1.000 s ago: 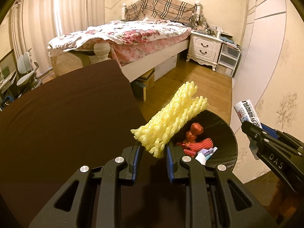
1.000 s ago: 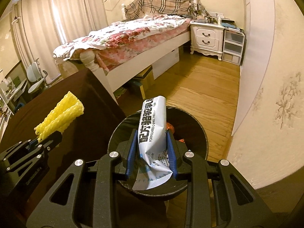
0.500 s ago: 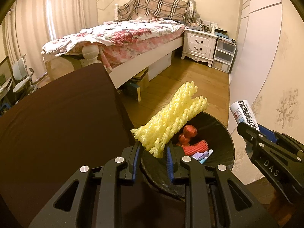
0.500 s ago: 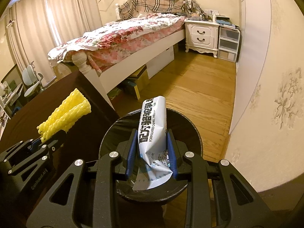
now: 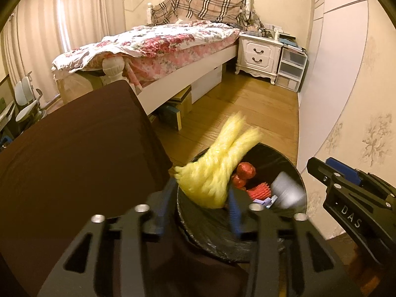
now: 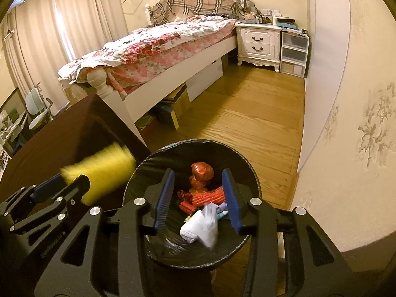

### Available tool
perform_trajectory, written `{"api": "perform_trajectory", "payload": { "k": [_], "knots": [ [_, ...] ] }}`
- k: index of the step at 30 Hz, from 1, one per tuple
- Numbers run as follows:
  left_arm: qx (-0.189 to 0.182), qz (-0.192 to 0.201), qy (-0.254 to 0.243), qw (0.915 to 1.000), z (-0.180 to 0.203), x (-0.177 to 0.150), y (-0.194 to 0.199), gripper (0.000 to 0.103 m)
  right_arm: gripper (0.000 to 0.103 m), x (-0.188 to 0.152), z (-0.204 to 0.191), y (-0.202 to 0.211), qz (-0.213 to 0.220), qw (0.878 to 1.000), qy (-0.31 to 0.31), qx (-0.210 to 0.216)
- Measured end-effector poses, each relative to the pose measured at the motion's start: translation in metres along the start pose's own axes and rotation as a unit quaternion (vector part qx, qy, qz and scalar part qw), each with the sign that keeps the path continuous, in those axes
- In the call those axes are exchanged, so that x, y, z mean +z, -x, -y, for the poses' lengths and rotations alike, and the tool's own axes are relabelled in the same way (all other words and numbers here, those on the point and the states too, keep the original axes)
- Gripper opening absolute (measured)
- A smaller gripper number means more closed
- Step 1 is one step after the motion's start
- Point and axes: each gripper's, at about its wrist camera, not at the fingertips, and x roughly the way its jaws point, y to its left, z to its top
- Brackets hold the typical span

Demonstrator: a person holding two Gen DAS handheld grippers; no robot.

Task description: Collect trash

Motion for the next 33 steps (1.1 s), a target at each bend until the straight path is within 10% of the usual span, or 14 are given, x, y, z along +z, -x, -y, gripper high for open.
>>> {"api": "perform_trajectory", "payload": {
  "k": [9, 33],
  "knots": [
    [0.001, 0.007, 0.007, 0.9999, -0.002, 0.0, 0.004, 0.073, 0.057, -0.001, 0.002, 0.005, 0.002, 1.0, -0.002, -0.008],
    [0.029, 0.043, 0.022, 0.9984, -0.019, -0.013, 0.048, 0.084, 0.081, -0.014, -0.021, 0.034, 0.014, 1.0, 0.021, -0.007]
  ]
}}
